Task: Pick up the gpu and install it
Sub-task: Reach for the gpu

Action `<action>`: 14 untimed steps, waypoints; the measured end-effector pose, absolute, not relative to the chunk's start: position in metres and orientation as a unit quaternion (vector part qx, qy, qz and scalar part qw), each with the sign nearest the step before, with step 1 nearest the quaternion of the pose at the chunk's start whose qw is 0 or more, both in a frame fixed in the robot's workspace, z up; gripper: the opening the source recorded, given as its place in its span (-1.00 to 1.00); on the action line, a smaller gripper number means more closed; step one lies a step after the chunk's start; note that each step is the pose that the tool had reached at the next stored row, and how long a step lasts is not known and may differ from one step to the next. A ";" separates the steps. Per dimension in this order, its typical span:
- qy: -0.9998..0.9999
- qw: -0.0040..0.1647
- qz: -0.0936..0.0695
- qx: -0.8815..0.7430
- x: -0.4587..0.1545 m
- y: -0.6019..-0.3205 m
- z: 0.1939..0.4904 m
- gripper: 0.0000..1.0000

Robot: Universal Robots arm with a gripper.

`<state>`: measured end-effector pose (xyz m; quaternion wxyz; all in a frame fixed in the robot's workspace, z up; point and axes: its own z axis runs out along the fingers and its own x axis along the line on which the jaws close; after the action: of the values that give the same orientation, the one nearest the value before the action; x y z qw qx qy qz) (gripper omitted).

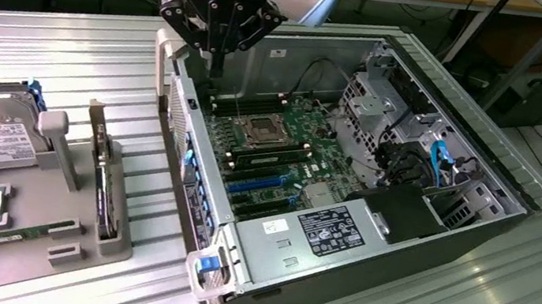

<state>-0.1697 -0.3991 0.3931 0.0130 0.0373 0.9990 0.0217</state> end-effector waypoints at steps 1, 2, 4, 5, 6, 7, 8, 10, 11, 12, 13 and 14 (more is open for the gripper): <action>0.999 0.013 0.022 0.037 -0.171 -0.399 0.393 -0.79; 0.999 0.013 0.022 0.037 -0.172 -0.399 0.393 -0.79; 0.999 0.013 0.022 0.037 -0.174 -0.399 0.393 -0.79; 0.999 0.013 0.022 0.037 -0.175 -0.399 0.393 -0.79; 0.999 0.013 0.022 0.037 -0.177 -0.399 0.393 -0.79; 0.999 0.013 0.022 0.037 -0.178 -0.399 0.393 -0.79; 0.999 0.013 0.022 0.037 -0.179 -0.399 0.393 -0.79; 0.999 0.013 0.022 0.037 -0.181 -0.399 0.393 -0.79; 0.999 0.013 0.022 0.037 -0.183 -0.399 0.393 -0.79; 0.999 0.013 0.022 0.037 -0.184 -0.399 0.393 -0.79; 0.999 0.013 0.022 0.037 -0.185 -0.399 0.393 -0.79; 0.999 0.013 0.022 0.037 -0.186 -0.399 0.393 -0.79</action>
<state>-0.1861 -0.3994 0.3930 0.0131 0.0372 0.9990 0.0217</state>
